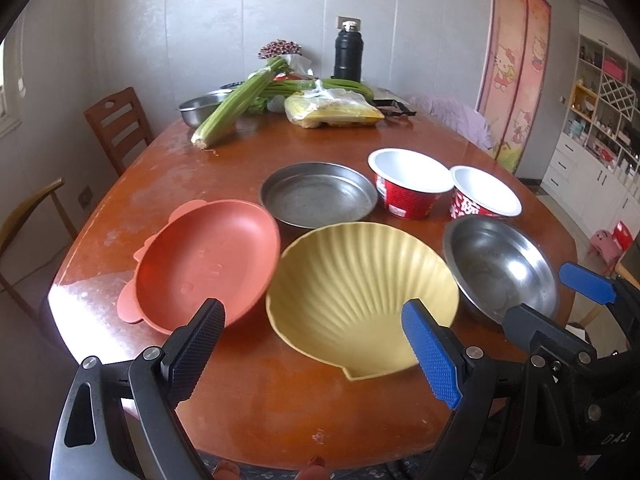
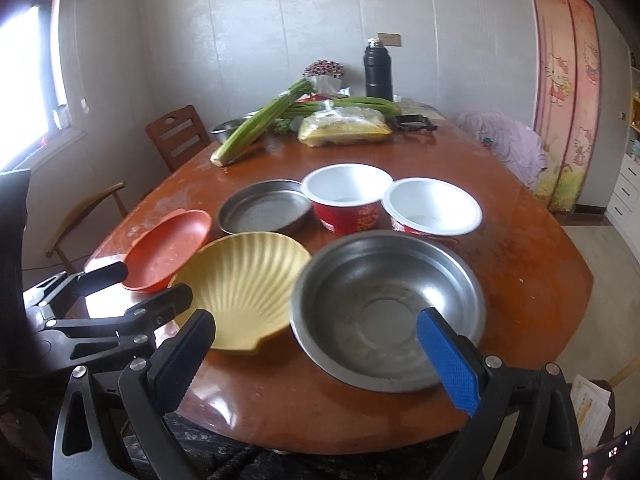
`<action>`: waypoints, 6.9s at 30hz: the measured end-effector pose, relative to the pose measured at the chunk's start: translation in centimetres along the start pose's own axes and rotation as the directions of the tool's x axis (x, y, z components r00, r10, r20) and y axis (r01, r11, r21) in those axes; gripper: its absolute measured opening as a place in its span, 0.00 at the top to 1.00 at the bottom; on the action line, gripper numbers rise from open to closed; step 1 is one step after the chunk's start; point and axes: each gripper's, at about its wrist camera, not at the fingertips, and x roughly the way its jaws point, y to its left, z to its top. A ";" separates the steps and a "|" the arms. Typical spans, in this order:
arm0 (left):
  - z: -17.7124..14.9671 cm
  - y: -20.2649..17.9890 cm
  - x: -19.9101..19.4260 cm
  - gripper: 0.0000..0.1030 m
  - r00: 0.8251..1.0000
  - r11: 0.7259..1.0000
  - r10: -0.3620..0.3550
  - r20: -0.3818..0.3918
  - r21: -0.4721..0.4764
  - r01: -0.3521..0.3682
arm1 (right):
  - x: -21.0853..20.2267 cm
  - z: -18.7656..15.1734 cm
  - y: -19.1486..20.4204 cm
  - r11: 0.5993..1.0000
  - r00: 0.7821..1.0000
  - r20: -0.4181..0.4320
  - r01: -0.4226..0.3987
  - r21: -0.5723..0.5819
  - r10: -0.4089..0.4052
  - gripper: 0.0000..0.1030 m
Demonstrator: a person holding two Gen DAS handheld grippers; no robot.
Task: Organize plates and bowls
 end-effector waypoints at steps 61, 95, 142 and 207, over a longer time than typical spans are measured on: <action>0.1 16.5 7.0 0.69 0.987 0.927 0.029 -0.157 -0.365 -0.085 | 19.1 7.2 14.1 0.942 0.914 -0.348 -0.283 -0.181 0.208 0.52; 6.1 21.2 11.3 0.66 0.987 0.950 0.117 -0.109 -0.277 -0.143 | 19.9 9.2 17.2 0.954 0.938 -0.296 -0.240 -0.181 0.180 0.51; 5.8 18.1 3.5 0.53 0.985 0.943 0.170 0.017 -0.294 -0.157 | 12.6 9.0 12.0 0.940 0.947 -0.165 -0.301 -0.161 0.275 0.35; 2.9 2.6 9.8 0.52 0.980 0.997 -0.079 -0.183 -0.018 0.077 | 6.1 -0.9 0.5 0.987 0.964 -0.252 -0.044 0.152 0.081 0.35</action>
